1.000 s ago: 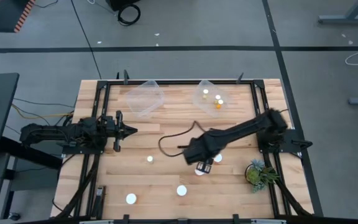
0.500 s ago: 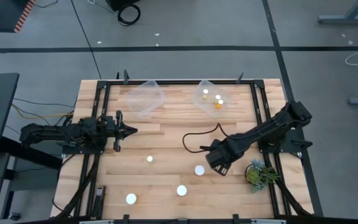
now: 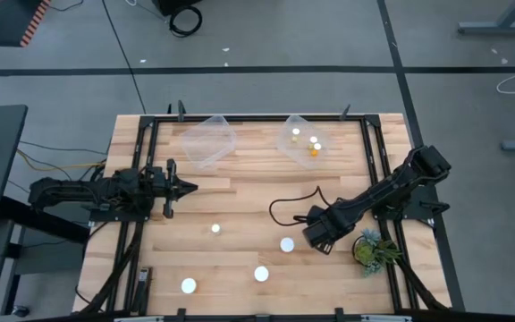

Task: Pick and place medicine bottles into bin by pill shape (circle, oval)
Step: Put the large orange pill bottle into the left transparent bin

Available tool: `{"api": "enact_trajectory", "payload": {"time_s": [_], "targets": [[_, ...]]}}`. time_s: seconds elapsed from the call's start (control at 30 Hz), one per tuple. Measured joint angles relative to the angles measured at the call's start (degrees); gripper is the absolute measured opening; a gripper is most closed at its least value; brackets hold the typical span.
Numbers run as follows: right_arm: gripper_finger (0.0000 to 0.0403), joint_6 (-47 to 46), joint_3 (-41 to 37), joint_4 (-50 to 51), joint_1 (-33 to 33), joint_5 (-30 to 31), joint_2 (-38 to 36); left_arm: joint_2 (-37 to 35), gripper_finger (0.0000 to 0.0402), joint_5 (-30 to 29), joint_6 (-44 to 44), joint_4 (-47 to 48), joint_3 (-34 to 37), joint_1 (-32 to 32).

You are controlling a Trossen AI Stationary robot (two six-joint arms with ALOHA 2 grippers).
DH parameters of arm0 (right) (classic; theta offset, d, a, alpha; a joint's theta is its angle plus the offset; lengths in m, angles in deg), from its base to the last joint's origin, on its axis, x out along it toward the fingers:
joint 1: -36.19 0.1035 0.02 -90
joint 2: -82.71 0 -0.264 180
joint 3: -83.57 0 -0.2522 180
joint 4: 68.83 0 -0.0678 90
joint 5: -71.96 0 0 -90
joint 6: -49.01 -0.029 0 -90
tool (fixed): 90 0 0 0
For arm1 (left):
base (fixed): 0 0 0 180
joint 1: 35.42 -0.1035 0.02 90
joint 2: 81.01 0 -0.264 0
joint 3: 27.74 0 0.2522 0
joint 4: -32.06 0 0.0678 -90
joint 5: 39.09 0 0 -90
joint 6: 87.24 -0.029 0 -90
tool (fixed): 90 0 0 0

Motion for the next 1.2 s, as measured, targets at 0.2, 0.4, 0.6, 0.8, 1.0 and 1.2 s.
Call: {"api": "enact_trajectory", "payload": {"time_s": [0.2, 0.4, 0.6, 0.8, 1.0, 1.2], "targets": [[0.0199, 2.73, -0.41, -3.18, -0.65, 5.02, 0.0, 0.0, 0.0028, 0.0, -0.02, 0.01, 0.0, 0.0], [0.0178, 6.09, -0.41, -6.44, -2.39, 8.43, 0.0, 0.0, 0.0029, 0.0, 0.0, 0.01, 0.0, 0.0], [0.0153, 9.88, -0.63, -10.28, -5.2, 9.59, 0.02, 0.0, 0.0036, 0.0, -0.02, 0.01, 0.02, -0.01], [0.0147, 13.59, -4.28, -18.53, -8.6, 8.93, 0.07, 0.0, 0.0028, 0.0, 0.0, 0.01, 0.0, 0.01], [0.0147, 18.01, -5.98, -26.3, -11.52, 8.89, 0.11, 0.0, 0.0024, 0.0, -0.02, 0.01, 0.0, 0.0], [0.0147, 20.71, -7.11, -31.71, -13.76, 8.88, 0.11, 0.0, 0.0034, 0.0, 0.0, 0.01, 0.01, 0.0]]}}
